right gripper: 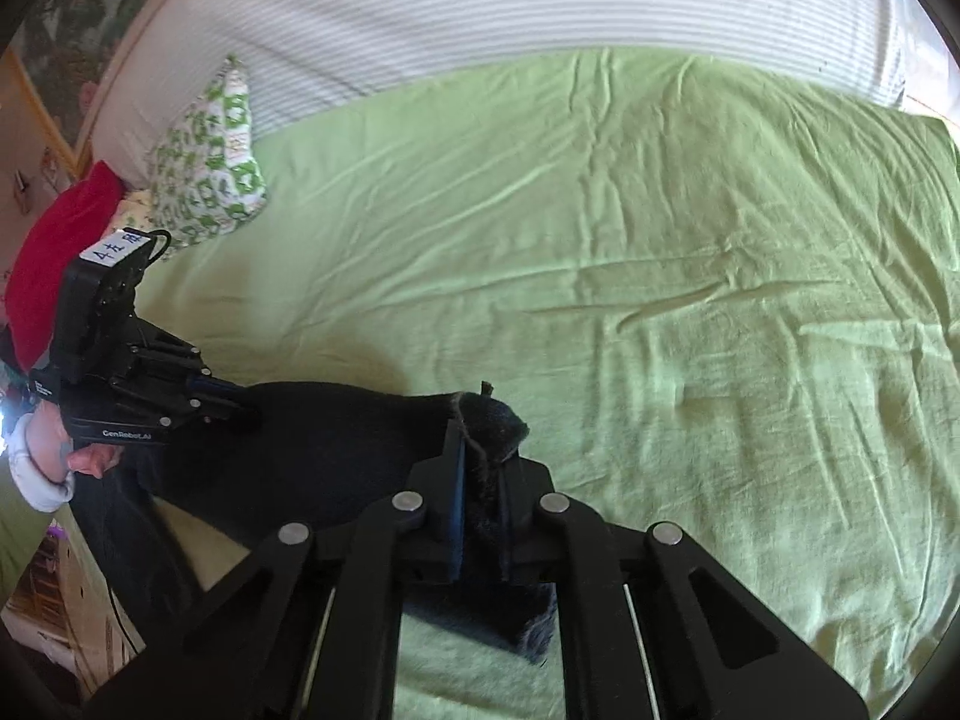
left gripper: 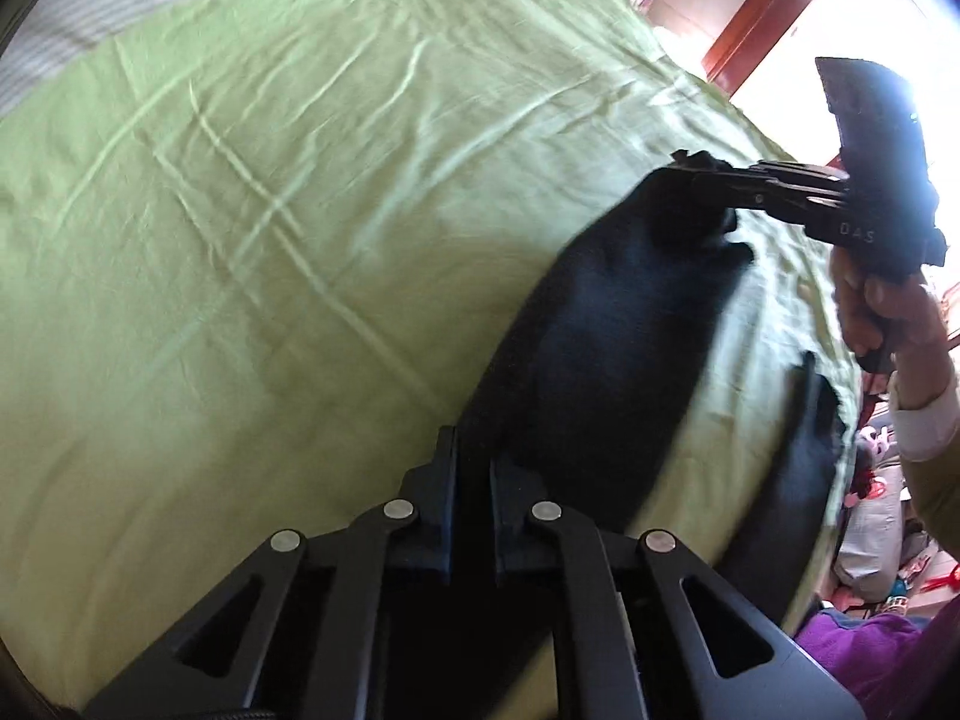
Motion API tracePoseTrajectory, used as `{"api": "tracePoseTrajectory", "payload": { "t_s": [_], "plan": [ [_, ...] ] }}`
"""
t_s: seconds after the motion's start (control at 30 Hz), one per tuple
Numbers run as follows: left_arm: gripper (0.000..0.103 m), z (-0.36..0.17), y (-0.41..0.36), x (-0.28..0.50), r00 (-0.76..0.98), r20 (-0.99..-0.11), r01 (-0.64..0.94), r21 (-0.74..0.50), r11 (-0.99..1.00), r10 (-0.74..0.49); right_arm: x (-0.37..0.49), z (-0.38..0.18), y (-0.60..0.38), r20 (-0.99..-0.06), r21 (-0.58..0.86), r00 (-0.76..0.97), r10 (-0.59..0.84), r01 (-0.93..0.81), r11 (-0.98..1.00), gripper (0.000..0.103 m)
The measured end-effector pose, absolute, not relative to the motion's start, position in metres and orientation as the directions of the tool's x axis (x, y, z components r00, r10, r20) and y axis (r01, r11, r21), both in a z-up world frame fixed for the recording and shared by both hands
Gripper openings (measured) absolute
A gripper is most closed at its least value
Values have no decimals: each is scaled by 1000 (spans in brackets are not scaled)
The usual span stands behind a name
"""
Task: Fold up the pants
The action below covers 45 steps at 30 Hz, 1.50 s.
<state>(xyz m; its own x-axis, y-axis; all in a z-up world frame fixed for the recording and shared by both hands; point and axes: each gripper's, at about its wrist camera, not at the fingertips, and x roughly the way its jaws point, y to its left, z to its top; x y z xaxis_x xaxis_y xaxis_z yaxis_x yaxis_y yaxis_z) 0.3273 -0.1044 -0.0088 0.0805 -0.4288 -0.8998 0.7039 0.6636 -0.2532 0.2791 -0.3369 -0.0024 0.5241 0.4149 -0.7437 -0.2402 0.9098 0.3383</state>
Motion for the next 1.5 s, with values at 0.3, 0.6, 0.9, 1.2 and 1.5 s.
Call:
{"api": "tracePoseTrajectory", "payload": {
  "t_s": [0.3, 0.6, 0.9, 1.2, 1.5],
  "plan": [
    [7, 30, -90, 244, 142, -865, 683, -267, 680, -481, 212, 25, -346, -675, 361, 560, 481, -318, 877, 9],
    [7, 44, -89, 180, 149, -830, 678, -310, 666, -538, 151, 18, -351, -649, 355, 582, 491, -339, 871, 9],
    [7, 35, -101, 124, 112, -819, 698, -338, 632, -562, 106, 2, -358, -647, 349, 580, 495, -352, 869, 9],
    [6, 25, -107, 96, 53, -789, 708, -403, 580, -613, 74, -8, -355, -651, 323, 580, 490, -372, 870, 9],
    [6, 7, -125, 79, 124, -833, 728, -292, 620, -539, 65, -39, -354, -695, 337, 543, 471, -334, 881, 8]
  ]
}}
